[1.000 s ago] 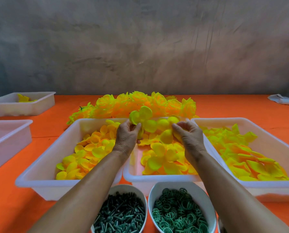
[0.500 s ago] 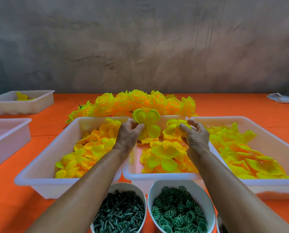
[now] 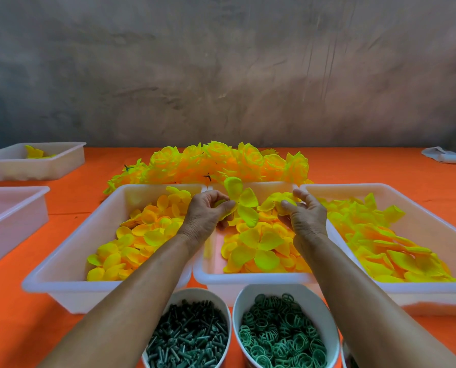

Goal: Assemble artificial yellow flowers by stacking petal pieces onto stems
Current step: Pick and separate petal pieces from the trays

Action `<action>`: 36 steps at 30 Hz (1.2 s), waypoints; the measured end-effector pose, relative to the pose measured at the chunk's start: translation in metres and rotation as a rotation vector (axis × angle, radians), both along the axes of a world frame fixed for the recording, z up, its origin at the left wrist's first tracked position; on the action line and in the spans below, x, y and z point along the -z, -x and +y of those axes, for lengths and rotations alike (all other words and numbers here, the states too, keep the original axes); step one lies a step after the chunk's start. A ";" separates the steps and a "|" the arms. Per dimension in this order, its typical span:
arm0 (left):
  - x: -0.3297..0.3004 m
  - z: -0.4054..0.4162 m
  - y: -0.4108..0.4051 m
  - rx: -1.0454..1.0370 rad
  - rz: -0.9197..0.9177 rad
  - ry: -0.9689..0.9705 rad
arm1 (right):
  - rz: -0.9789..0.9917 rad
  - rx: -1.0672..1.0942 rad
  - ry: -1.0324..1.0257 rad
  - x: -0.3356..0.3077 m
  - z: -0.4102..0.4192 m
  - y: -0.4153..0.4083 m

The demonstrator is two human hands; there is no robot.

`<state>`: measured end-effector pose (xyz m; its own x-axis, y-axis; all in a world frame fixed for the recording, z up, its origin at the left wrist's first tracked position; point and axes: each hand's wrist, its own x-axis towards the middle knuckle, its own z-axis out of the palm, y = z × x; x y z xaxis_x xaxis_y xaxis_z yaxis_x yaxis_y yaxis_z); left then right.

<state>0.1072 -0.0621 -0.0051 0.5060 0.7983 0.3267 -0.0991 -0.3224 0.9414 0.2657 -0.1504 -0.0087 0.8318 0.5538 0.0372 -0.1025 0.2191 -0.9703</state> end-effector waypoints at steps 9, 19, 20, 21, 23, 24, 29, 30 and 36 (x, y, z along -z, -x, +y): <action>0.000 -0.002 0.000 0.074 -0.011 0.013 | -0.110 0.033 0.130 0.007 0.004 -0.006; 0.000 -0.003 0.002 0.206 0.069 -0.012 | -0.590 0.080 0.606 0.008 0.005 -0.003; 0.000 -0.003 0.002 0.198 0.069 -0.012 | -0.628 0.094 0.566 0.006 0.005 -0.001; 0.000 -0.003 0.002 0.188 0.070 -0.009 | -0.640 0.094 0.474 0.003 0.003 0.002; 0.000 -0.002 0.001 0.172 0.068 -0.001 | -0.494 -0.015 0.247 -0.005 -0.001 0.013; 0.001 -0.002 0.001 0.166 0.066 0.004 | -0.376 -0.109 0.184 -0.010 -0.004 0.017; 0.001 -0.003 0.000 0.163 0.071 -0.007 | -0.236 -0.362 0.222 -0.014 -0.012 0.018; 0.000 -0.003 0.000 0.172 0.078 -0.009 | -0.260 -0.359 0.222 -0.015 -0.014 0.017; -0.003 -0.001 0.000 0.183 0.292 -0.128 | -0.378 -0.328 0.269 -0.026 -0.021 0.012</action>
